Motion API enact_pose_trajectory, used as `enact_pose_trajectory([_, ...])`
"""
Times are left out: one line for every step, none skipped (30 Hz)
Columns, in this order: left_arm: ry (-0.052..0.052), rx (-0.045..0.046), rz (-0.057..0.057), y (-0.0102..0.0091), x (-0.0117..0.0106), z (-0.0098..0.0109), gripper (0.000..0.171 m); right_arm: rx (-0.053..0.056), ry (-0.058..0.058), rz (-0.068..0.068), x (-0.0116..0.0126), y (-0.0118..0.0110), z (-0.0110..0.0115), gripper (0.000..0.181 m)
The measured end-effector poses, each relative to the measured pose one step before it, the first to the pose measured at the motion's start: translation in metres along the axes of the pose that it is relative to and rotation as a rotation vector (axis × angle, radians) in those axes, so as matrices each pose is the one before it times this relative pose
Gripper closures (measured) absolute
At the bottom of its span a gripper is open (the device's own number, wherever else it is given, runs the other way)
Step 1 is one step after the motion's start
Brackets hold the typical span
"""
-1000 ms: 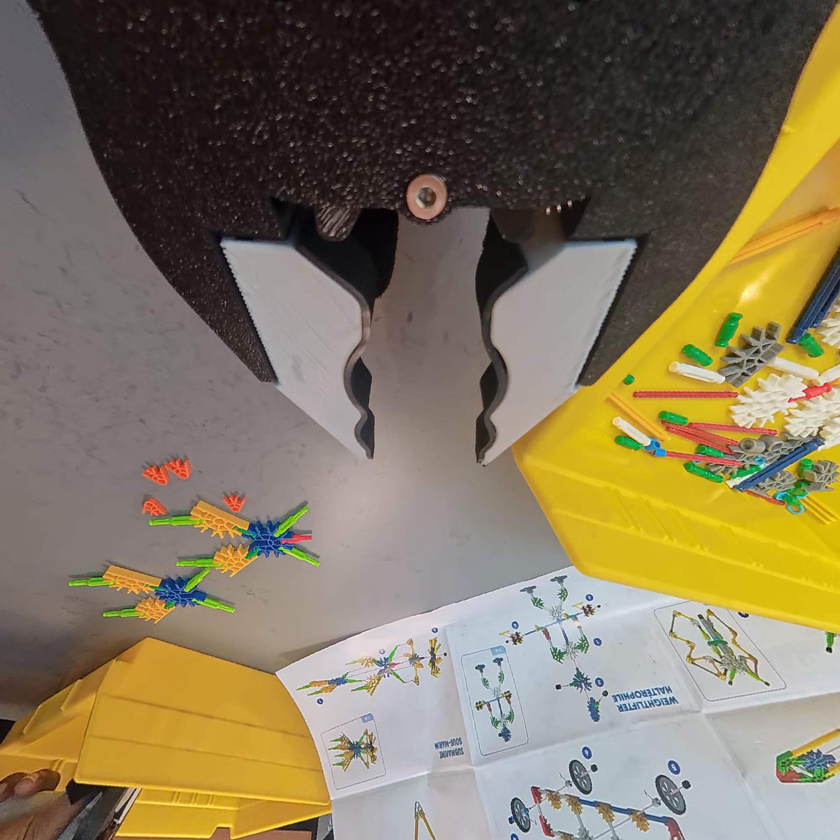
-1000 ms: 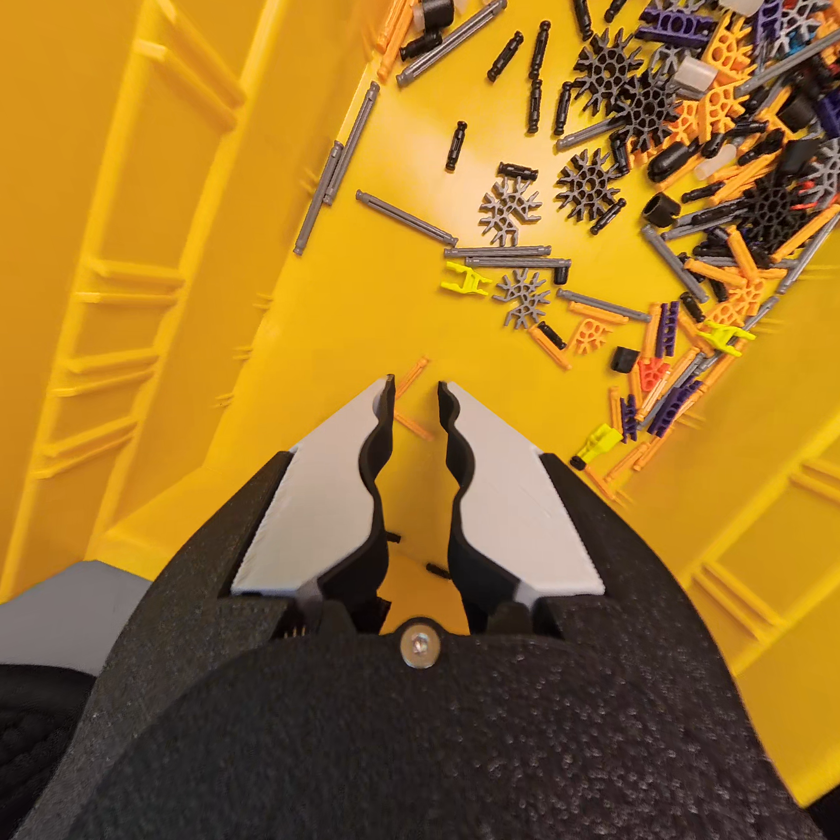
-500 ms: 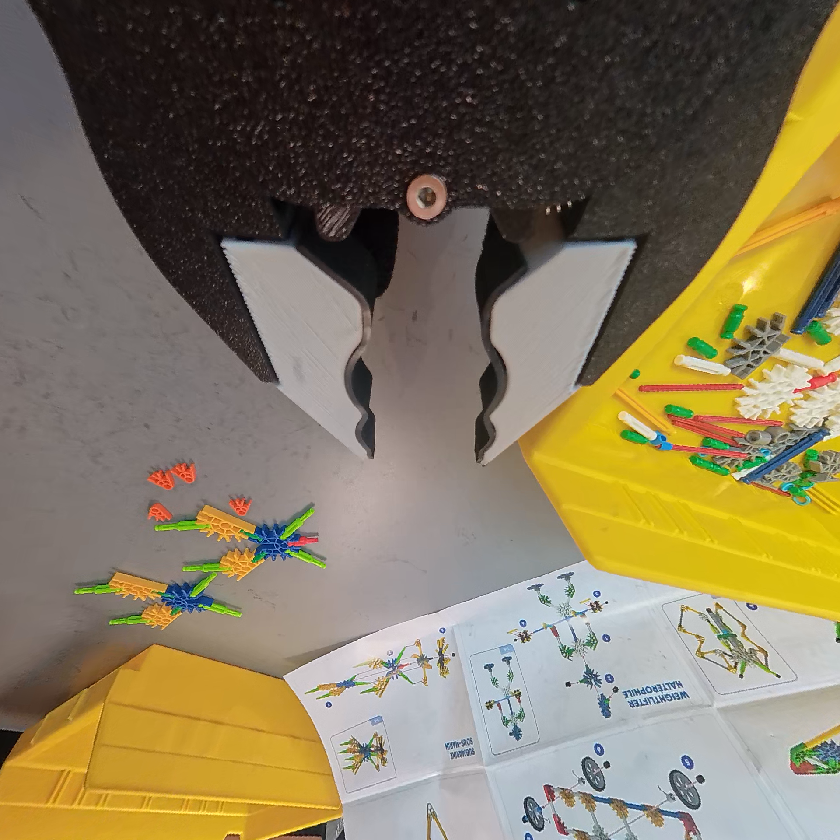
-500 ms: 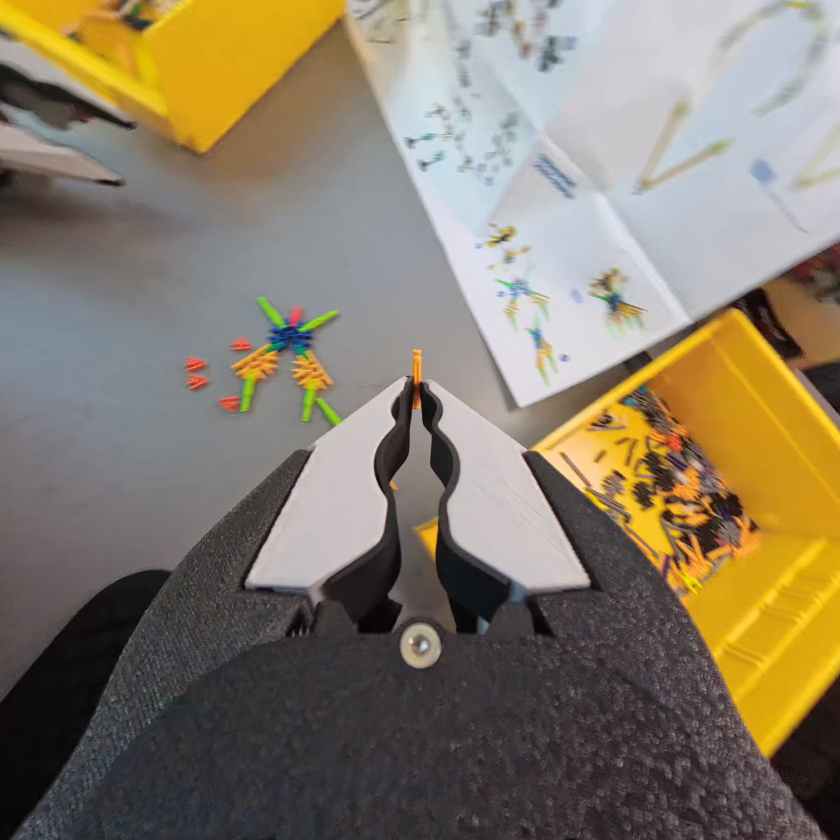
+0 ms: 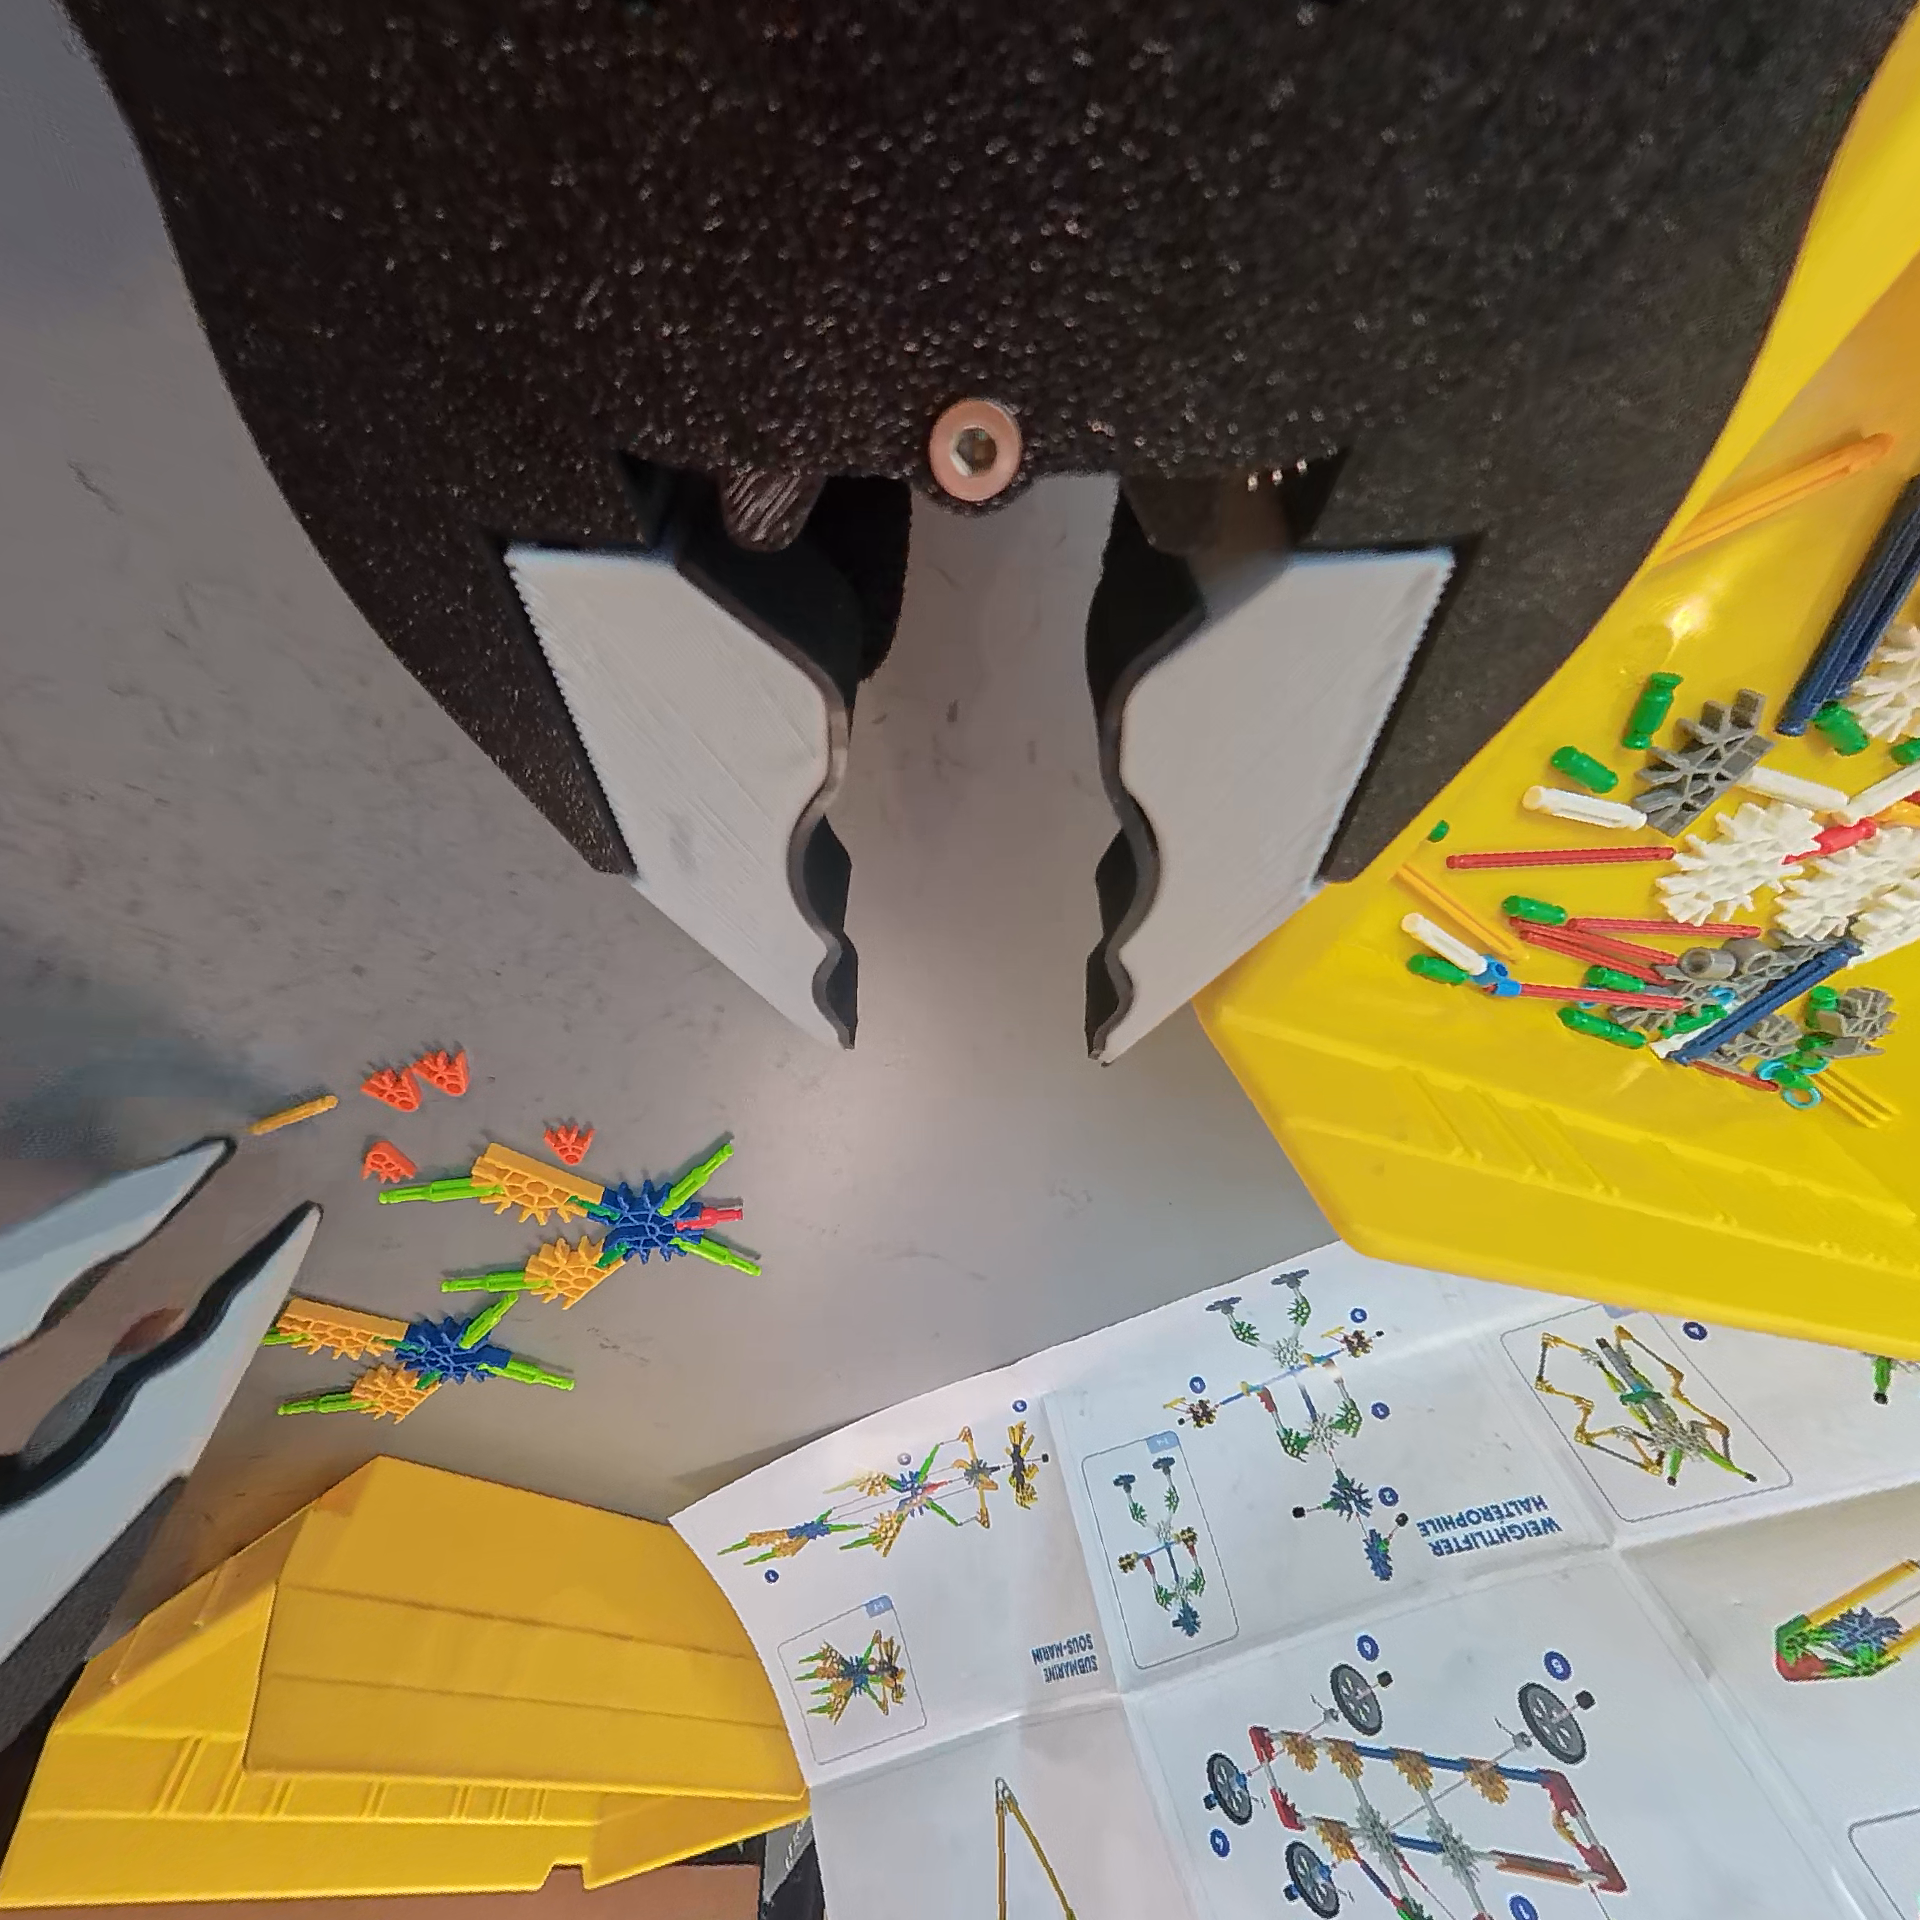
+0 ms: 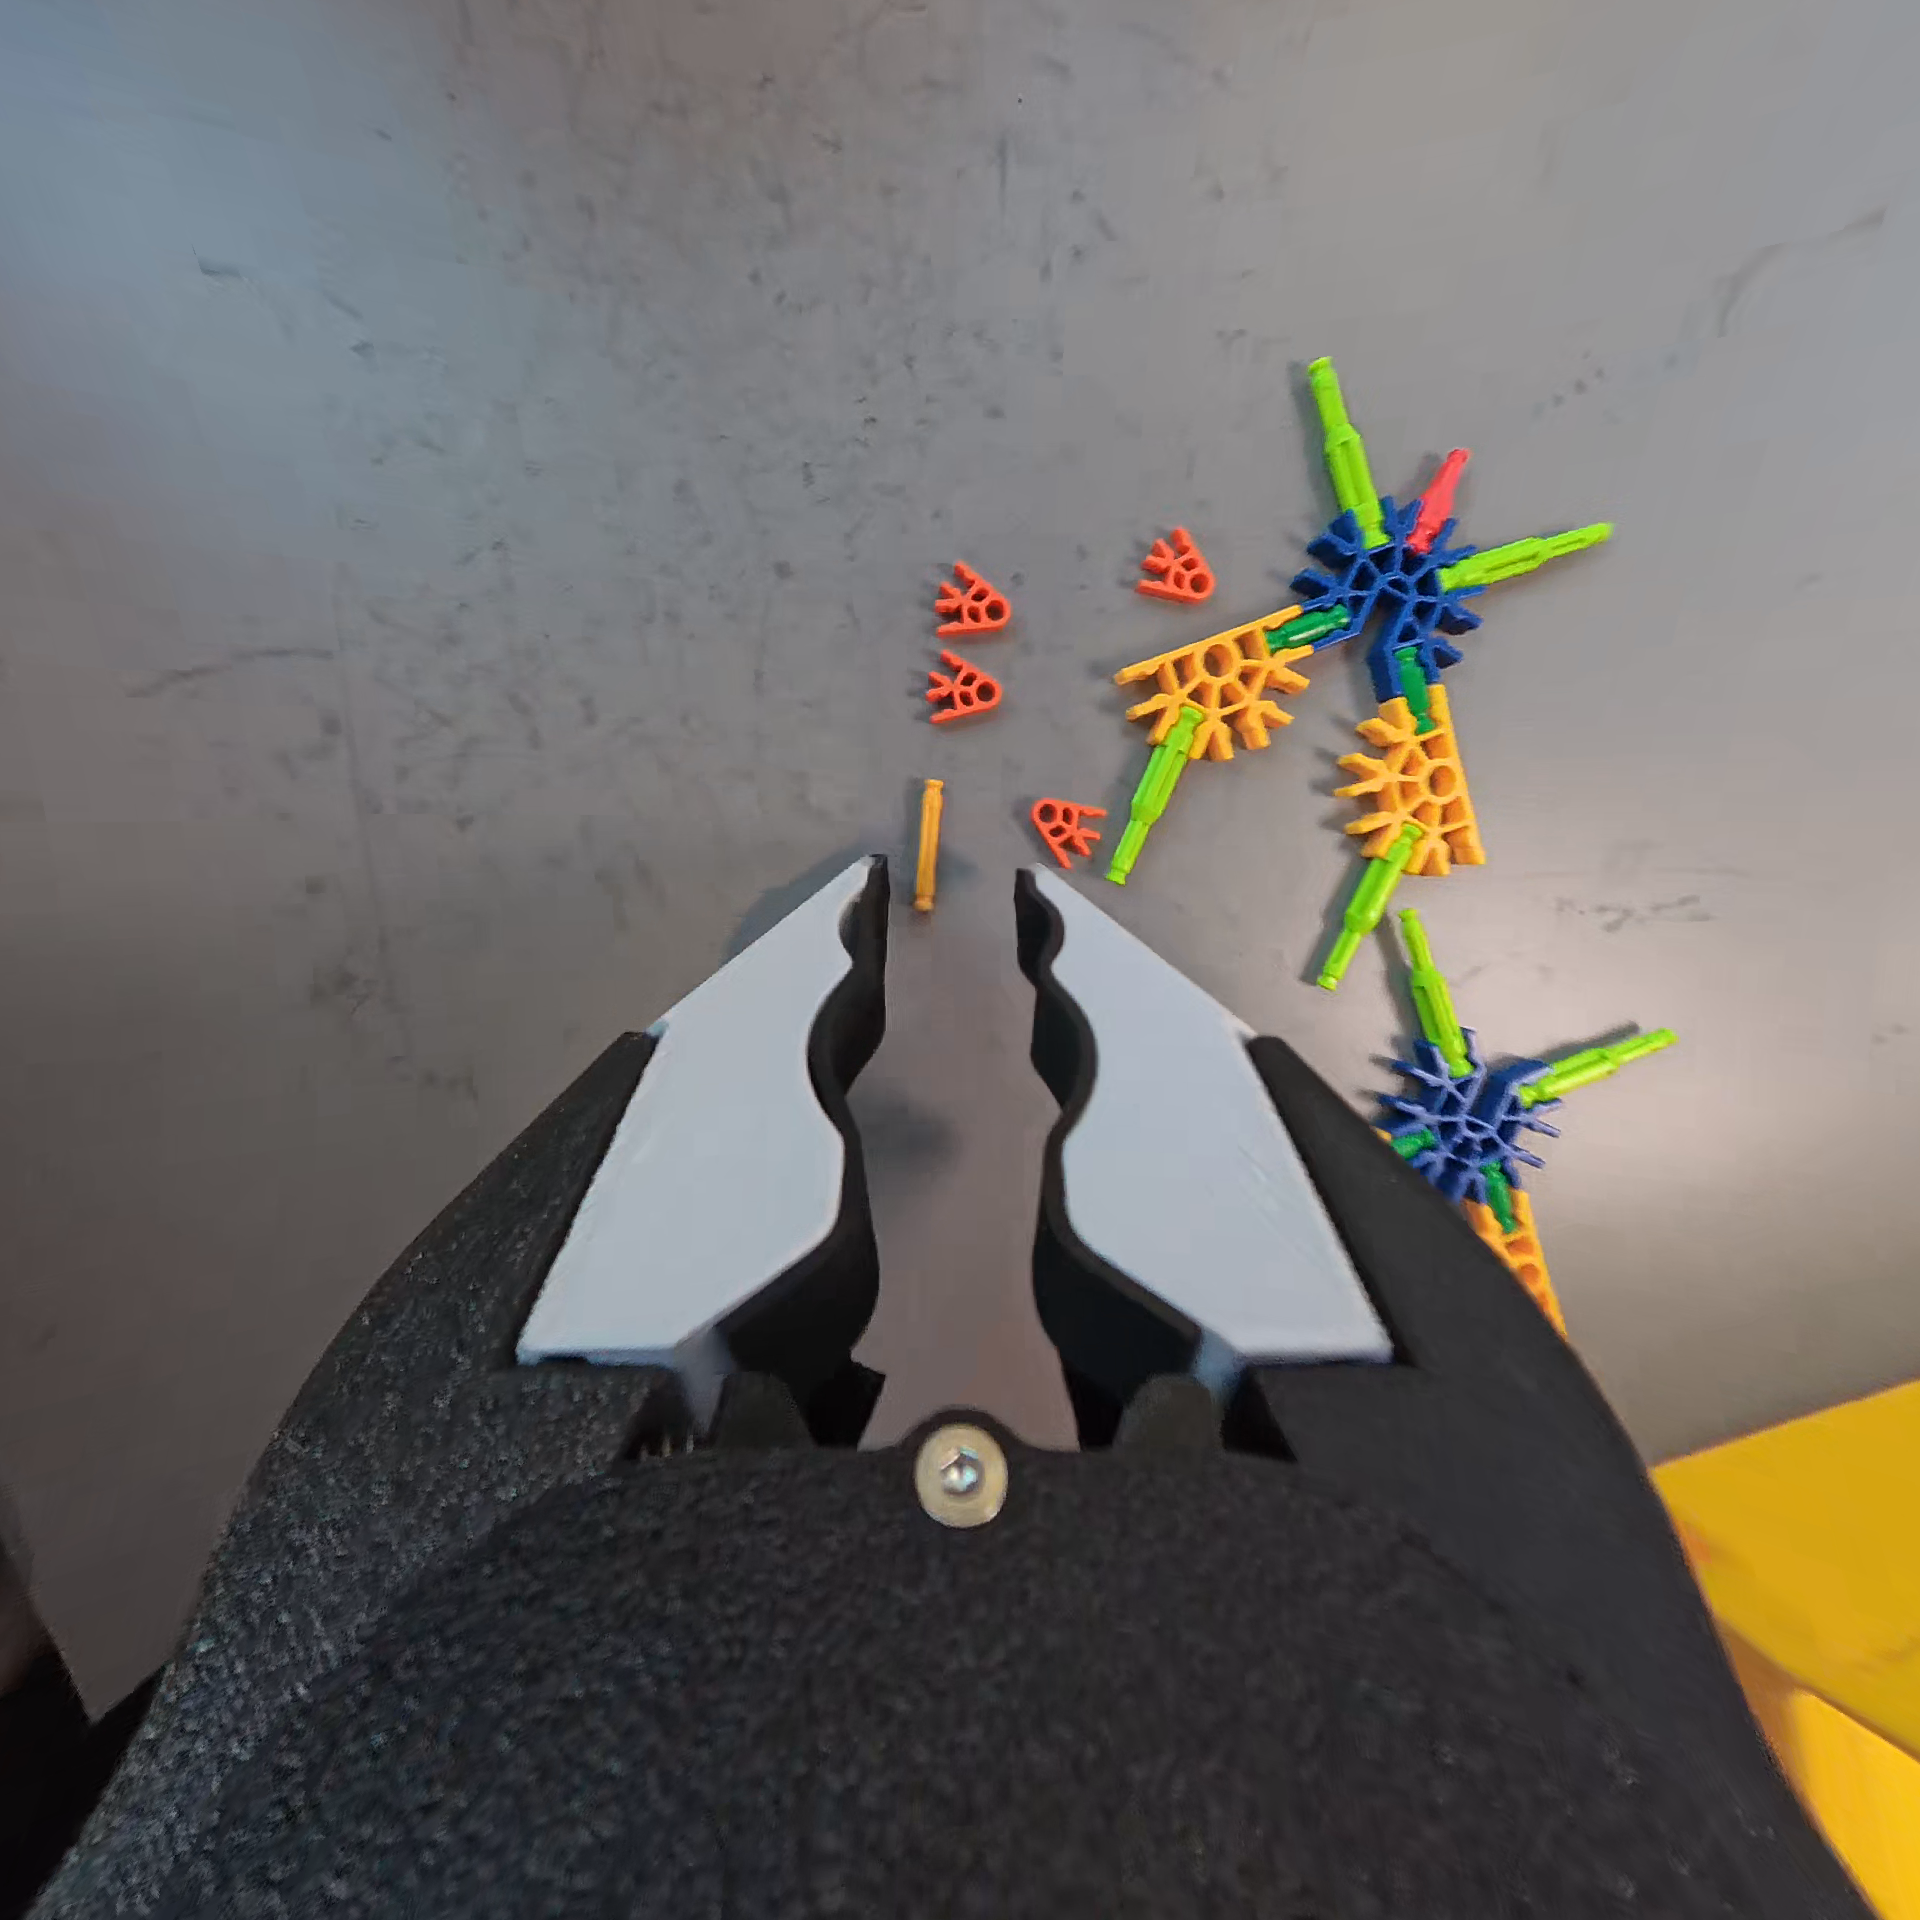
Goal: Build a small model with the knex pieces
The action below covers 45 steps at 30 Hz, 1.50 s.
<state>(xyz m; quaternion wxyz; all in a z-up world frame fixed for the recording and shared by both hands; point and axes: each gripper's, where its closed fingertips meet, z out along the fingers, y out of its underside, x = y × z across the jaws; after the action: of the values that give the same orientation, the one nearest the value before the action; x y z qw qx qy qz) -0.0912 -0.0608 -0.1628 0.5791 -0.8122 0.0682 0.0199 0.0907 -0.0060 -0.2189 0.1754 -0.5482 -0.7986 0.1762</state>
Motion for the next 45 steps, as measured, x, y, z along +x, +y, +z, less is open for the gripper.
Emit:
enact_pose_trajectory([0.0001,-0.00130,0.0015,0.00027,0.00021,0.00018,0.128,0.0507,0.0199,0.0160,0.00952,-0.00596,-0.01364,0.159])
enact_pose_trajectory([-0.0003,-0.00098,0.0009,0.00025,0.00001,0.00019,0.128,0.0692,0.0350,0.0379,0.01624,-0.00953,-0.02014,0.159])
enact_pose_trajectory([-0.0003,-0.00112,0.0001,0.00037,-0.00004,0.00021,0.128,0.0681,0.0519,0.0484,0.02275,-0.01061,-0.02408,0.160])
enact_pose_trajectory([-0.0006,-0.00185,-0.0009,0.00048,-0.00031,0.00024,0.128,0.0581,0.0627,0.0459,0.02711,-0.01010,-0.02469,0.161])
enact_pose_trajectory([0.0008,-0.00142,-0.0025,0.00050,-0.00010,0.00039,0.128,0.0322,0.0681,0.0348,0.03007,-0.00647,-0.02155,0.161])
enact_pose_trajectory([0.0026,-0.00118,-0.0039,0.00035,0.00013,0.00046,0.128,-0.0148,0.0760,0.0146,0.03290,0.00179,-0.01570,0.161])
enact_pose_trajectory([0.0033,-0.00166,-0.0041,0.00041,0.00024,0.00043,0.128,-0.0612,0.0770,-0.0010,0.03448,0.01160,-0.00818,0.161])
enact_pose_trajectory([0.0024,-0.00084,-0.0020,0.00022,0.00037,0.00029,0.128,-0.0913,0.0562,0.0010,0.03160,0.01951,0.00048,0.161])
enact_pose_trajectory([0.0004,-0.00115,0.0012,0.00020,0.00035,0.00029,0.128,-0.1068,0.0112,0.0138,0.02342,0.02403,0.00894,0.161])
enact_pose_trajectory([-0.0017,-0.00165,0.0038,0.00037,0.00010,0.00021,0.128,-0.0955,-0.0084,0.0234,0.01742,0.02198,0.01488,0.162])
enact_pose_trajectory([-0.0036,-0.00181,0.0042,0.00033,-0.00020,0.00006,0.128,-0.0647,-0.0085,0.0231,0.01307,0.01578,0.01777,0.163])
enact_pose_trajectory([-0.0049,-0.00241,0.0032,0.00054,-0.00059,0.00004,0.128,-0.0460,-0.0366,0.0087,0.00413,0.01169,0.01761,0.164])
enact_pose_trajectory([-0.0067,-0.00284,0.0010,0.00075,-0.00106,0.00002,0.128,-0.0448,-0.0411,-0.0008,0.00044,0.01017,0.01600,0.164])
enact_pose_trajectory([-0.0070,-0.00193,-0.0015,0.00071,-0.00152,-0.00025,0.128,-0.0338,-0.0088,-0.0109,0.00330,0.00679,0.01346,0.164])
enact_pose_trajectory([-0.0055,-0.00062,-0.0041,0.00024,-0.00136,-0.00016,0.128,-0.0220,0.0003,-0.0180,0.00281,0.00403,0.01029,0.164])
enact_pose_trajectory([-0.0042,0.00009,-0.0057,0.00029,-0.00146,-0.00008,0.128,-0.0260,-0.0118,-0.0128,0.00008,0.00396,0.00767,0.163])
enact_pose_trajectory([-0.0030,-0.00081,-0.0052,0.00050,-0.00113,0.00012,0.128,-0.0187,-0.0085,-0.0085,0.00042,0.00263,0.00563,0.162])
enact_pose_trajectory([-0.0007,-0.00308,-0.0044,0.00082,-0.00086,0.00050,0.128,-0.0094,-0.0057,-0.0047,0.00103,0.00133,0.00447,0.162])
enact_pose_trajectory([0.0008,-0.00450,-0.0050,0.00090,-0.00053,0.00069,0.128,-0.0041,-0.0175,0.0023,-0.00028,0.00069,0.00378,0.163])
enact_pose_trajectory([0.0022,-0.00279,-0.0033,0.00053,-0.00006,0.00046,0.128,0.0175,-0.0289,0.0128,-0.00132,-0.00259,-0.00005,0.166])
enact_pose_trajectory([0.0022,-0.00169,-0.0013,0.00028,0.00009,0.00041,0.128,0.0041,-0.0159,0.0076,0.00006,-0.00004,0.00058,0.166])
enact_pose_trajectory([0.0028,-0.00201,0.0002,0.00029,0.00037,0.00040,0.128,0.0045,-0.0372,0.0115,-0.00397,0.00028,0.00060,0.174])
enact_pose_trajectory([0.0029,-0.00165,0.0016,0.00018,0.00058,0.00021,0.128,0.0077,-0.0323,0.0181,-0.00372,-0.00010,0.00084,0.180])
enact_pose_trajectory([0.0019,-0.00010,0.0024,-0.00012,0.00049,-0.00003,0.128,0.0063,-0.0042,0.0071,0.00052,-0.00003,-0.00004,0.180])
enact_pose_trajectory([0.0002,0.00227,0.0024,-0.00044,0.00026,-0.00018,0.128,0.0071,-0.0059,0.0097,-0.00017,0.00008,0.00004,0.180])
enact_pose_trajectory([-0.0004,0.00370,0.0023,-0.00073,0.00028,-0.00043,0.128,0.0083,-0.0040,0.0122,-0.00006,-0.00016,-0.00008,0.180])
enact_pose_trajectory([0.0008,0.00350,0.0011,-0.00075,0.00043,-0.00058,0.128,0.0075,0.0020,0.0131,-0.00007,-0.00006,-0.00057,0.181])
enact_pose_trajectory([0.0006,0.00349,0.0008,-0.00081,0.00042,-0.00071,0.127,0.0035,0.0097,0.0058,-0.00096,0.00052,-0.00170,0.181])
enact_pose_trajectory([-0.0010,0.00407,0.0018,-0.00088,0.00022,-0.00075,0.127,0.0346,0.0123,-0.0007,-0.00334,-0.00470,-0.00628,0.181])
enact_pose_trajectory([-0.0009,0.00317,0.0025,-0.00073,0.00019,-0.00059,0.127,0.0864,0.0110,0.0091,-0.00664,-0.01408,-0.01444,0.181])
enact_pose_trajectory([-0.0001,0.00100,0.0016,-0.00038,0.00006,-0.00022,0.127,0.1129,0.0180,0.0141,-0.00947,-0.02040,-0.02095,0.181])
enact_pose_trajectory([0.0008,-0.00076,-0.0005,-0.00004,0.00003,0.00010,0.127,0.1119,0.0101,-0.0153,-0.01719,-0.02235,-0.02374,0.181])
enact_pose_trajectory([0.0004,-0.00116,-0.0022,0.00030,-0.00018,0.00026,0.127,0.0952,-0.0245,-0.0505,-0.02835,-0.02149,-0.02210,0.181])
enact_pose_trajectory([0.0012,-0.00196,-0.0029,0.00048,-0.00012,0.00033,0.127,0.0592,-0.0337,-0.0585,-0.03268,-0.01715,-0.01597,0.181])
enact_pose_trajectory([0.0027,-0.00125,-0.0039,0.00019,0.00014,0.00031,0.127,0.0141,-0.0436,-0.0532,-0.03390,-0.00967,-0.00689,0.181])
enact_pose_trajectory([0.0046,0.00176,-0.0044,-0.00053,0.00061,0.00010,0.127,-0.0122,-0.0566,-0.0515,-0.03373,-0.00356,0.00232,0.181])
enact_pose_trajectory([0.0064,0.00310,-0.0033,-0.00093,0.00108,-0.00018,0.127,-0.0217,-0.0483,-0.0352,-0.02886,0.00012,0.01088,0.181])
enact_pose_trajectory([0.0054,0.00245,-0.0008,-0.00092,0.00126,-0.00011,0.127,-0.0357,-0.0471,-0.0107,-0.02397,0.00454,0.01729,0.180])
enact_pose_trajectory([0.0034,0.00191,0.0032,-0.00084,0.00132,-0.00030,0.127,-0.0399,-0.0425,-0.0024,-0.01866,0.00746,0.02089,0.181])
enact_pose_trajectory([0.0014,0.00199,0.0064,-0.00090,0.00123,-0.00058,0.127,-0.0364,-0.0319,0.0027,-0.01294,0.00834,0.02205,0.180])
enact_pose_trajectory([-0.0007,0.00297,0.0078,-0.00105,0.00095,-0.00082,0.127,-0.0362,-0.0166,0.0092,-0.00694,0.00863,0.02093,0.180])
enact_pose_trajectory([-0.0034,0.00369,0.0090,-0.00128,0.00038,-0.00103,0.127,-0.0308,0.0039,0.0097,-0.00129,0.00722,0.01763,0.180])
enact_pose_trajectory([-0.0052,0.00221,0.0100,-0.00094,-0.00014,-0.00090,0.127,-0.0216,0.0028,0.0084,-0.00053,0.00492,0.01346,0.180])
enact_pose_trajectory([-0.0063,-0.00014,0.0091,-0.00037,-0.00052,-0.00079,0.127,-0.0151,-0.0105,0.0092,-0.00243,0.00301,0.00984,0.180])
enact_pose_trajectory([-0.0072,-0.00079,0.0066,-0.00007,-0.00107,-0.00062,0.127,-0.0160,0.0012,0.0072,-0.00030,0.00255,0.00693,0.180])
